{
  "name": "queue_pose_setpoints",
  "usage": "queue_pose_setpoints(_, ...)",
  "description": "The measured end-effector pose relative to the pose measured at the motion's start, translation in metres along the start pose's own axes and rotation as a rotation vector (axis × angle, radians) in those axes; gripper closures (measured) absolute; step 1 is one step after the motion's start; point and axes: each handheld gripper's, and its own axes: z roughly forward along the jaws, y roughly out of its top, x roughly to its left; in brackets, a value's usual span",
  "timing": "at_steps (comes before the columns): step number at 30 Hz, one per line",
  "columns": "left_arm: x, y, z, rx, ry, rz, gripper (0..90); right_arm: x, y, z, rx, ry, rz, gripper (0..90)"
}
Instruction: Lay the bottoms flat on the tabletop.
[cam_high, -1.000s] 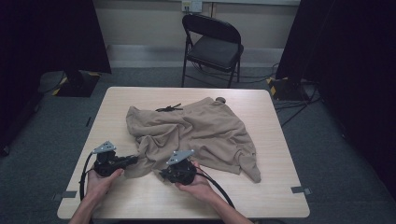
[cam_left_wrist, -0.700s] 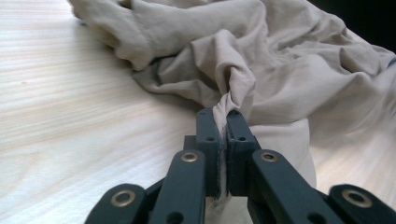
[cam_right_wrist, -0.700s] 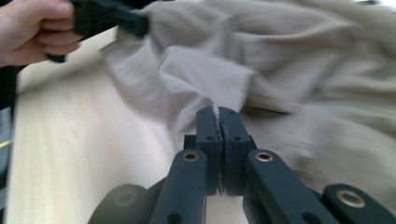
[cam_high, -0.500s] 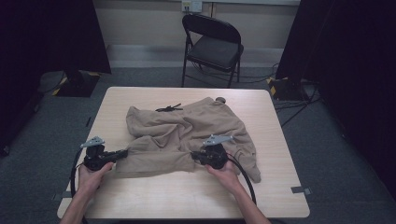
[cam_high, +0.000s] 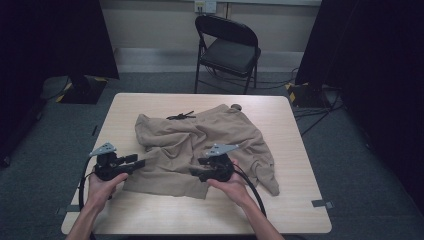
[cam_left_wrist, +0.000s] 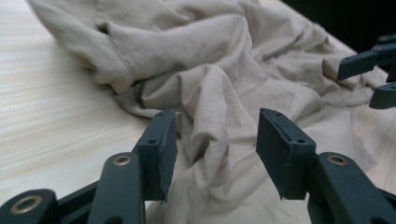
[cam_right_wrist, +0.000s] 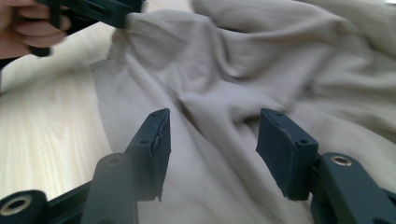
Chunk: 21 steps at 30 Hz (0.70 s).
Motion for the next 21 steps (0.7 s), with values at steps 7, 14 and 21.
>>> queue_pose_setpoints(7, -0.004, -0.006, 0.007, 0.058, -0.088, 0.028, 87.9, 0.024, 0.005, 0.048, 0.077, 0.063, -0.063, 46.7)
queue_pose_setpoints(14, -0.002, -0.005, -0.009, -0.011, -0.141, 0.010, 84.7, 0.035, -0.008, 0.076, 0.155, 0.084, -0.084, 56.1)
queue_pose_setpoints(21, -0.003, -0.003, -0.009, -0.034, -0.147, -0.011, 65.8, 0.048, -0.015, 0.074, 0.151, 0.102, -0.115, 88.8)
